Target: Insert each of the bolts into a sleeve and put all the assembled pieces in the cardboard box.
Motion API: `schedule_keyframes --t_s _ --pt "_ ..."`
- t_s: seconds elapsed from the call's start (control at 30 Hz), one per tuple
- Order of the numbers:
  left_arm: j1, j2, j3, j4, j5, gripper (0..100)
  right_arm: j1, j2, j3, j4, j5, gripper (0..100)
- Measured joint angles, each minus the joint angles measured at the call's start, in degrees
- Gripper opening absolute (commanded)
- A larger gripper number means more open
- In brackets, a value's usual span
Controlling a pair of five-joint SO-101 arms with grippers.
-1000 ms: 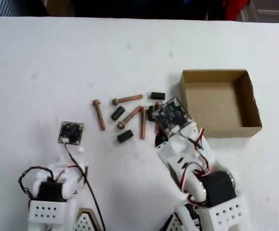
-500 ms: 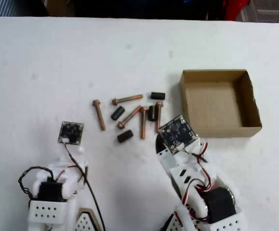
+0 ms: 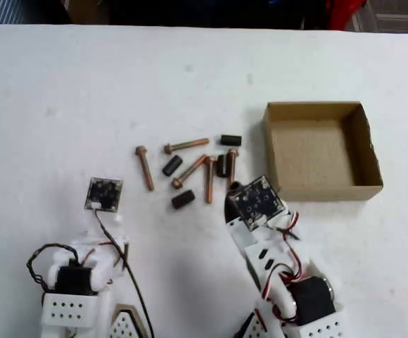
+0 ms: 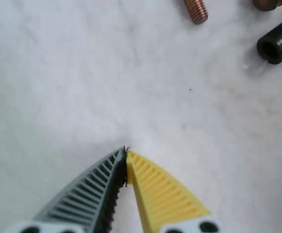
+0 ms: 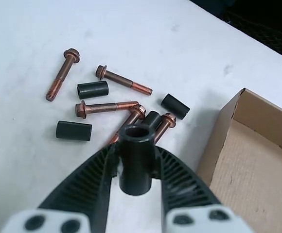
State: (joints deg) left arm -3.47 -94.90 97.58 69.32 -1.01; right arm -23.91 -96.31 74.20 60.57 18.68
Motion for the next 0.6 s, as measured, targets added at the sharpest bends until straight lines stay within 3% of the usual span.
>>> schedule_keyframes --t_s 0.6 --pt "0.0 0.0 0.0 0.0 0.4 2 0.0 -6.2 7.5 -1.7 0.0 1.6"
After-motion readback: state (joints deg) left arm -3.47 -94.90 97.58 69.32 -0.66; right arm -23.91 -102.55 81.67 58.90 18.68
